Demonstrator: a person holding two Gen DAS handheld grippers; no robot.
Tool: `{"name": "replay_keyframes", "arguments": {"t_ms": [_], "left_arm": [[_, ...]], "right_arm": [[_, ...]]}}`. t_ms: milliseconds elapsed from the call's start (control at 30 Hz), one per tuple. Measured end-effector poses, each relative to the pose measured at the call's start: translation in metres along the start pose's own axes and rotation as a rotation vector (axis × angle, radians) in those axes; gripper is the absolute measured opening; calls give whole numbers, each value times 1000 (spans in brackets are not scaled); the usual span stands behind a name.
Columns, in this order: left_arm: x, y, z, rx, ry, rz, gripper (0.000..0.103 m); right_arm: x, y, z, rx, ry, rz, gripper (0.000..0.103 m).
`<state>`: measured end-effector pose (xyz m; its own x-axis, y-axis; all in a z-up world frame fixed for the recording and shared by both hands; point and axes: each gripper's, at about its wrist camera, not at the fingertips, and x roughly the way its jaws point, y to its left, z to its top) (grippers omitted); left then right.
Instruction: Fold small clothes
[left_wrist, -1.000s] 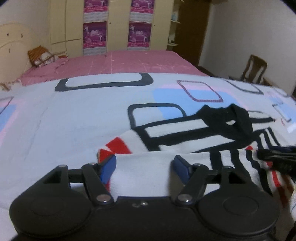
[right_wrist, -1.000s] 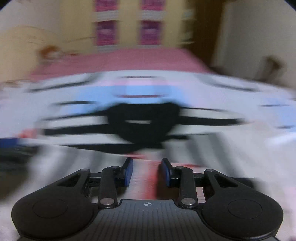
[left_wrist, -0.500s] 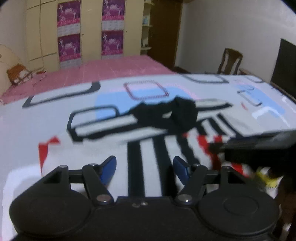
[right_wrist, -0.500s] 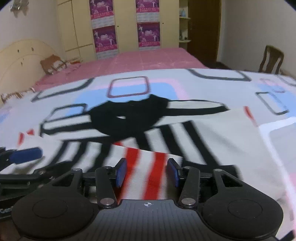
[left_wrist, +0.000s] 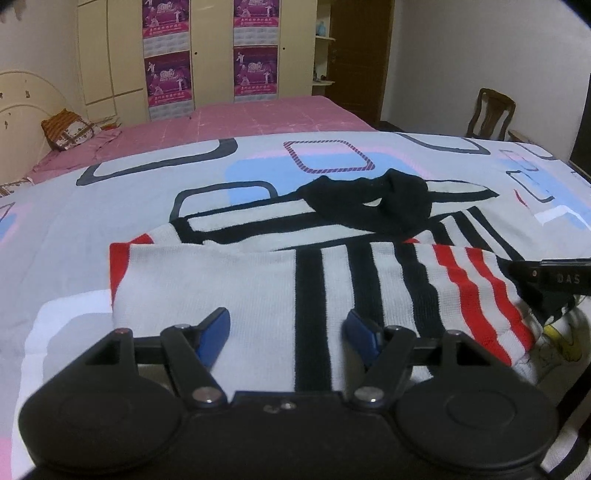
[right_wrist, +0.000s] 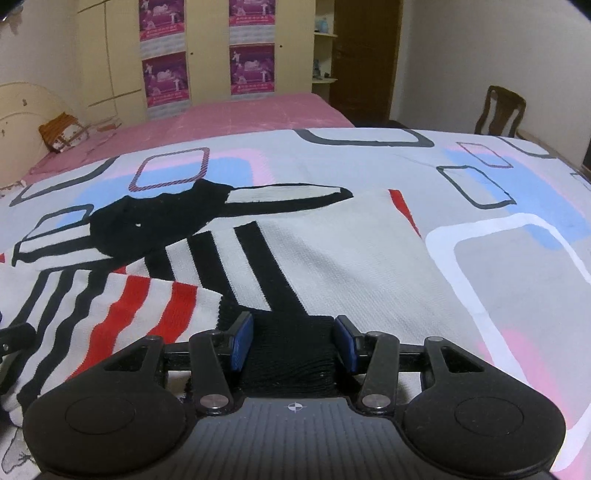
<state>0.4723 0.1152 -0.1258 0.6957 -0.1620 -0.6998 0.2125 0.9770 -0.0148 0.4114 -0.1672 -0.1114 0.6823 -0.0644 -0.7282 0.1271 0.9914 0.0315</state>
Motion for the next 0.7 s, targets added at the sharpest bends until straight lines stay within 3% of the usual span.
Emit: {"name": "replay_keyframes", "arguments": {"t_ms": [367, 433, 467, 700], "left_arm": [[-7, -5, 2, 1, 15, 37, 71], [-18, -5, 0, 2, 0, 64, 89], [-24, -5, -3, -1, -13, 76, 91], [-60, -17, -25, -17, -11, 130, 91]], "right_arm": [[2, -3, 8, -57, 28, 34, 47], [-11, -10, 9, -37, -5, 40, 47], [-18, -17, 8, -23, -21, 51, 47], [-54, -56, -12, 17, -24, 87, 47]]}}
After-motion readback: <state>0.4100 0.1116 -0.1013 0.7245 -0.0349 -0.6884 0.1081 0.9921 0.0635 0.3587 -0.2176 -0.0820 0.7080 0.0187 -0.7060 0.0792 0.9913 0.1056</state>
